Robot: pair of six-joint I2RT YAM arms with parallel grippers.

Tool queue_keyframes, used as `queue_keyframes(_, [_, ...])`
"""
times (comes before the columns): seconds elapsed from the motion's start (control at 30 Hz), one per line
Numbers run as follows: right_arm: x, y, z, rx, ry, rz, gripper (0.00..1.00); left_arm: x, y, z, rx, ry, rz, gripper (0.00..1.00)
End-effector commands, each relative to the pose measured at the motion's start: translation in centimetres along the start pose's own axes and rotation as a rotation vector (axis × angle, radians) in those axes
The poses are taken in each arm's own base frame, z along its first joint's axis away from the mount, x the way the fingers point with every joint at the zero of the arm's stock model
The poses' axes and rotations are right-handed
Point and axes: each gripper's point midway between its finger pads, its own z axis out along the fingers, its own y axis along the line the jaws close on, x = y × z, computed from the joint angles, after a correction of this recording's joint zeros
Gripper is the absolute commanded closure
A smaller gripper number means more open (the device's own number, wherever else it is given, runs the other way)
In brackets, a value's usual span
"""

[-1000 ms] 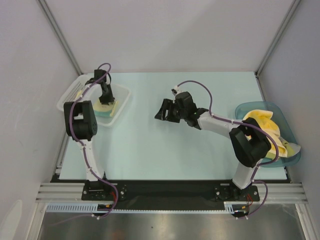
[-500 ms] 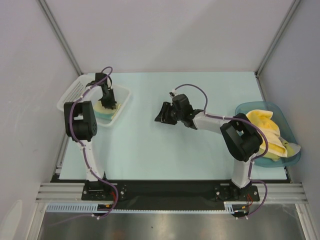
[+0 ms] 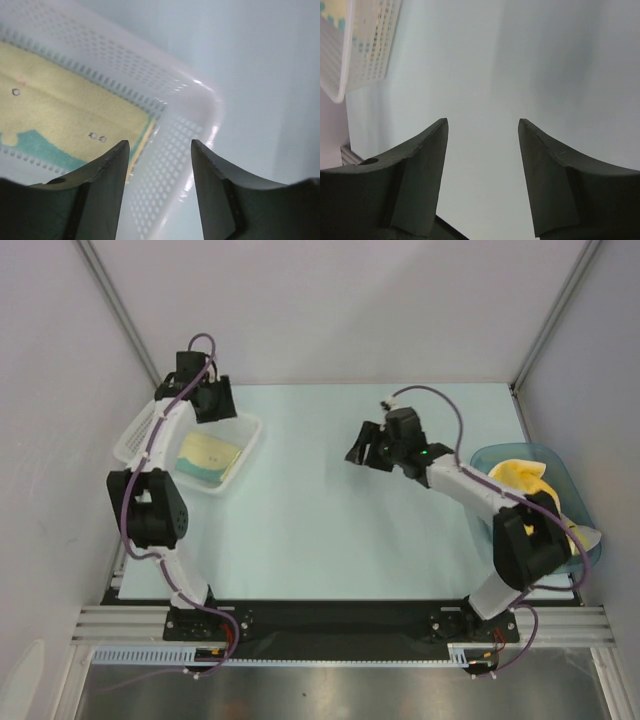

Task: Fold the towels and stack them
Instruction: Neatly place the folded towel into the bin, then grab crumpled towel

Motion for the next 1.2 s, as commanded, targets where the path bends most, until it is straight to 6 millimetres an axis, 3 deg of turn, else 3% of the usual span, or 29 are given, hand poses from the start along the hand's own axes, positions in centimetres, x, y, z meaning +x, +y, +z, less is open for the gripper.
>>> queue_keyframes(0.0, [-3.7, -5.6, -5.8, 0.21, -0.101, 0.001, 0.36, -1.8, -7.1, -4.9, 0.122, -0.124, 0.075, 0.41])
queue_keyframes(0.03, [-4.5, -7.2, -7.2, 0.26, -0.128, 0.019, 0.31, -1.3, -7.9, -5.2, 0.115, -0.13, 0.087, 0.39])
queue_keyframes(0.07, [-6.0, -10.4, -9.8, 0.375, -0.184, 0.062, 0.29, -0.8, -9.1, -5.8, 0.126, -0.133, 0.101, 0.38])
queue_keyframes(0.1, [-6.8, -12.3, -11.4, 0.437, -0.22, 0.085, 0.27, 0.3, -11.6, -6.7, 0.166, -0.141, 0.144, 0.29])
queue_keyframes(0.13, [-7.4, -14.0, -12.8, 0.498, -0.247, 0.1, 0.23, 0.8, -12.5, -7.3, 0.176, -0.145, 0.157, 0.24])
queue_keyframes(0.17, [-8.1, -17.6, -15.4, 0.619, -0.291, 0.156, 0.21, 1.3, -13.7, -7.9, 0.198, -0.148, 0.177, 0.22])
queue_keyframes(0.23, [-8.4, -20.7, -17.7, 0.708, -0.313, 0.215, 0.17, 2.4, -15.7, -9.5, 0.221, -0.175, 0.214, 0.01])
queue_keyframes(0.3, [-8.2, -25.2, -20.8, 0.831, -0.344, 0.307, 0.14, 3.4, -17.7, -10.6, 0.276, -0.187, 0.251, 0.0])
queue_keyframes(0.37, [-8.1, -27.6, -22.3, 0.868, -0.372, 0.364, 0.13, 4.2, -19.1, -12.1, 0.352, -0.183, 0.267, 0.0])
queue_keyframes(0.4, [-7.7, -29.8, -23.4, 0.913, -0.377, 0.422, 0.13, 5.1, -19.6, -12.1, 0.383, -0.166, 0.248, 0.0])
queue_keyframes(0.43, [-7.3, -30.7, -23.8, 0.934, -0.376, 0.448, 0.13, 5.3, -19.9, -13.1, 0.423, -0.178, 0.242, 0.0])
queue_keyframes(0.6, [-4.6, -35.6, -26.0, 1.082, -0.337, 0.56, 0.14, 6.6, -20.2, -13.6, 0.481, -0.178, 0.21, 0.0])
queue_keyframes(0.7, [-3.7, -37.2, -26.1, 1.108, -0.338, 0.566, 0.14, 6.8, -19.7, -13.3, 0.456, -0.166, 0.232, 0.0])
queue_keyframes(0.83, [-2.6, -39.2, -24.4, 1.084, -0.289, 0.568, 0.18, 6.7, -19.5, -13.2, 0.445, -0.17, 0.254, 0.0])
queue_keyframes(0.87, [-2.8, -39.3, -24.2, 1.08, -0.283, 0.561, 0.22, 6.6, -19.5, -13.4, 0.445, -0.177, 0.251, 0.01])
queue_keyframes(0.9, [-3.1, -39.3, -24.3, 1.076, -0.284, 0.547, 0.35, 6.6, -19.4, -13.5, 0.441, -0.183, 0.249, 0.01])
queue_keyframes(1.0, [-6.0, -38.3, -25.5, 1.113, -0.318, 0.442, 0.64, 6.1, -19.2, -13.7, 0.432, -0.211, 0.247, 0.02])
queue_keyframes(1.03, [-6.7, -37.7, -26.7, 1.195, -0.323, 0.396, 0.68, 6.1, -19.2, -13.6, 0.43, -0.211, 0.248, 0.01])
queue_keyframes(1.07, [-9.9, -35.5, -26.8, 1.188, -0.363, 0.307, 0.74, 5.8, -19.2, -13.7, 0.425, -0.211, 0.255, 0.02])
queue_keyframes(1.13, [-11.9, -33.3, -27.0, 1.21, -0.367, 0.235, 0.87, 5.7, -19.3, -13.5, 0.423, -0.205, 0.265, 0.02])
queue_keyframes(1.17, [-14.9, -30.7, -26.7, 1.172, -0.408, 0.172, 0.89, 5.4, -19.2, -13.6, 0.416, -0.208, 0.265, 0.02])
